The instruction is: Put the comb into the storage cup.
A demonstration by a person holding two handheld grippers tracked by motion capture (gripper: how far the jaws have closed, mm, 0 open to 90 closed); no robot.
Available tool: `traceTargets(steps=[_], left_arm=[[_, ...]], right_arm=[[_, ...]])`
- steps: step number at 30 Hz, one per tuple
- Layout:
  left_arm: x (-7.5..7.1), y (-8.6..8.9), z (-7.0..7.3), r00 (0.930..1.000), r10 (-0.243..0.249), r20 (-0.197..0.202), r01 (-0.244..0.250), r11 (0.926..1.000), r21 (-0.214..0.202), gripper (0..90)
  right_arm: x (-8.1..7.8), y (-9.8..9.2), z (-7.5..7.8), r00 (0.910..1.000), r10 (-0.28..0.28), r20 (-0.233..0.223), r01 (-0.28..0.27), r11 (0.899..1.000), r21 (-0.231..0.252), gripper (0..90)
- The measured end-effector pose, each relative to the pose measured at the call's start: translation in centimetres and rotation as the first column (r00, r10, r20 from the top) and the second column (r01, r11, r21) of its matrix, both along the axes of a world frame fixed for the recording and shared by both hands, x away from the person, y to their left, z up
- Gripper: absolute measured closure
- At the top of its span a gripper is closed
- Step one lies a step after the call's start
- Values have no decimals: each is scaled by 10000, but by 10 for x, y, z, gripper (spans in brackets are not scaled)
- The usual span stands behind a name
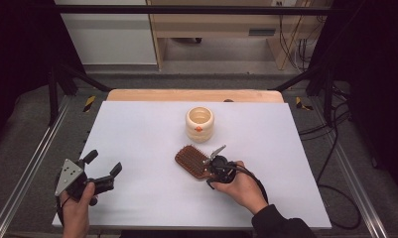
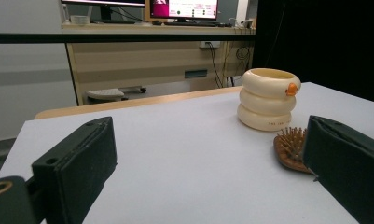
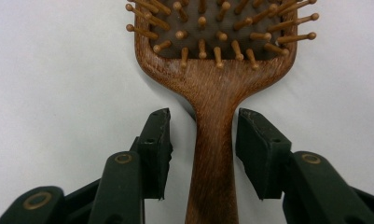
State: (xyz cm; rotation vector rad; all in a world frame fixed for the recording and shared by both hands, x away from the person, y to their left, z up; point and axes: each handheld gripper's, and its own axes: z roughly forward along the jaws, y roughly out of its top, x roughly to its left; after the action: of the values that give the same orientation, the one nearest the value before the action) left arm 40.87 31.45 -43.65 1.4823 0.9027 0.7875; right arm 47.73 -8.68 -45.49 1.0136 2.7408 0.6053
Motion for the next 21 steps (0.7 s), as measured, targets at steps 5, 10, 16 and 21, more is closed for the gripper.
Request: traceTargets(steps=[5, 10, 16, 21], left_arm=[[0, 0, 0, 10000, -8, -9, 8, 10000, 12, 29], [0, -1, 0, 10000, -17, -22, 17, 10000, 22, 29], [0, -1, 0, 10000, -38, -7, 38, 10000, 0, 30], [0, -2, 0, 10000, -92, -30, 92, 10000, 0, 30]], right_arm=[[2, 1, 1, 9998, -152, -137, 151, 9998, -87, 613], [2, 2, 1, 9997, -142, -206, 138, 9997, -184, 667], [4, 4, 2, 9980, -516, -364, 506, 9983, -283, 709], [1, 5, 1, 9976, -662, -186, 658, 9975, -239, 726]])
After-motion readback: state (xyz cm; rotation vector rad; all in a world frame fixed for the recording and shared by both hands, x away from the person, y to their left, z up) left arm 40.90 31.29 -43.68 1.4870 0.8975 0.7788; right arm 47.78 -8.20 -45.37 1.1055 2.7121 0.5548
